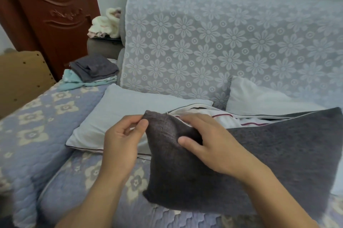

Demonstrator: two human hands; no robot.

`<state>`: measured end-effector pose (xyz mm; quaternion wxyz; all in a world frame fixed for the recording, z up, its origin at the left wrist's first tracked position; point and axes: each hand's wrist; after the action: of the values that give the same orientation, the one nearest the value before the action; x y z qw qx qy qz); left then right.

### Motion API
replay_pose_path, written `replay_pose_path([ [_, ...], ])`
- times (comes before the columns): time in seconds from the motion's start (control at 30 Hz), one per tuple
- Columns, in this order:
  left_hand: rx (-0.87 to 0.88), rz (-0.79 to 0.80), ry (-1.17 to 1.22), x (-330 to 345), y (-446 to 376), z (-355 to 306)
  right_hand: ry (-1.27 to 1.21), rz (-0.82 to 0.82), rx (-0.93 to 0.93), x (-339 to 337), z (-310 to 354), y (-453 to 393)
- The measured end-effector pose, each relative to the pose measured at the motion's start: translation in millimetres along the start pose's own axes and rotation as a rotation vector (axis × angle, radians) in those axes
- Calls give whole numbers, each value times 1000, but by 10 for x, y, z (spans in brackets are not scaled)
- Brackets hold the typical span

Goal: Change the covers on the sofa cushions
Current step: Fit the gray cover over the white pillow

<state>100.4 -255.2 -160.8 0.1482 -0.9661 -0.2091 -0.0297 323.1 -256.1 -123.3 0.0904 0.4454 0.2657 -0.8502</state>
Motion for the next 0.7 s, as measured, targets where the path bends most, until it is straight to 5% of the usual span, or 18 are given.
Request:
replay_pose_path([
  [0.17,-101,-40,177,135,78,-46,277,316,-151,155,190,89],
  [0.27,-166,-47,268,193,124,-82,230,176,-153,259,160,83],
  [0.4,-170,3,304,121,161,-107,-259,43,-60,86,207,39],
  [0.7,-272,236,472,124,464,-34,30,224,50,255,386,-72],
])
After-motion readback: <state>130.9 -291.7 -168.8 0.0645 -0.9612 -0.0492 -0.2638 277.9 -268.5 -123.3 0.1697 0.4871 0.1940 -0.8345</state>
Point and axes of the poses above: each hand's wrist, its own y-axis away from the middle knuckle, its own x-axis out of the palm, z = x × y, and after that the axes turned 6 degrees about -z, right-handed
